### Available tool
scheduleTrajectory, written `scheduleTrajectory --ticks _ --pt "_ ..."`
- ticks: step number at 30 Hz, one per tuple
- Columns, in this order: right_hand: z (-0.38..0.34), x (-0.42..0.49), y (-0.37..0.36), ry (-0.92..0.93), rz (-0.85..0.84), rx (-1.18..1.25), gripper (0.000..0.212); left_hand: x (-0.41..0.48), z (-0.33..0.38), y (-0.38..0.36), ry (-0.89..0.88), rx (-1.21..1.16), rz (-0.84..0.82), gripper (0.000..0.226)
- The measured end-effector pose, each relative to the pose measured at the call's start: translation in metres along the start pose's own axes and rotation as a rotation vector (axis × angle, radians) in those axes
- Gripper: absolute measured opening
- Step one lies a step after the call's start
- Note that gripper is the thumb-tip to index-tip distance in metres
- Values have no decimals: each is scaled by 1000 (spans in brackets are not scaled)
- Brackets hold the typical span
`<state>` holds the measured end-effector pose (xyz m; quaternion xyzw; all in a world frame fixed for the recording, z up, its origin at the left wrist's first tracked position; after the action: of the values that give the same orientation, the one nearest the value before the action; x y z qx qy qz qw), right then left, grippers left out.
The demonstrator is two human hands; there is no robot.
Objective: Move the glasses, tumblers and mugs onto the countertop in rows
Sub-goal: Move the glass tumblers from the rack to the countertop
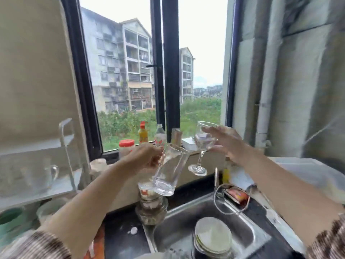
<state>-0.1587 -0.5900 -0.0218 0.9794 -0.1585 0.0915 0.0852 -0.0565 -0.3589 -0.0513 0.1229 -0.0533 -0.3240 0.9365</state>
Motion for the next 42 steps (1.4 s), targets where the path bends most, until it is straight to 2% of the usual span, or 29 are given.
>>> scheduleTrajectory --ticks 1,2,5,9,13,19,24,28,31,38,42 --pt "12 -20 23 -26 19 -8 82 3 -7 -31 23 -29 -54 28" --pt "24 -39 47 -50 41 0 79 5 -12 -62 43 -61 -113 28" --pt "54 -94 116 -112 166 45 41 8 -24 -158 114 -196 -273 30" --pt "82 -167 207 -202 341 -17 50 12 -25 -280 207 -335 -435 30" --pt "101 -233 284 -261 519 -39 48 17 -14 -388 239 -332 -575 49" --pt "120 -315 384 -334 744 -72 46 42 -3 -541 247 -290 -760 54" --pt "132 -365 472 -377 895 -119 50 59 9 -666 289 -282 -1067 71" --pt "148 -393 547 -424 990 -146 51 74 22 -760 342 -248 -1231 87" --pt "163 -409 599 -452 1069 -147 50 87 32 -824 334 -252 -1307 82" --pt "205 -455 690 -515 1247 -133 57 101 37 -947 367 -267 -1365 74" --pt "229 -478 734 -554 1297 -131 60 109 29 -1010 361 -232 -1341 73"
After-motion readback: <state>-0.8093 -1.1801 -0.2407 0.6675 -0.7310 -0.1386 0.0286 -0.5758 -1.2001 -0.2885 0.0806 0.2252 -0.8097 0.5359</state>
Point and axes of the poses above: each hand's wrist, its own x-axis towards the middle knuckle, its own y-axis out of the back of the hand, z = x × y, the point moved 4 cm from there along x, towards the middle knuckle, and after that the axes turned 6 degrees about -z, right-handed, at the moved point
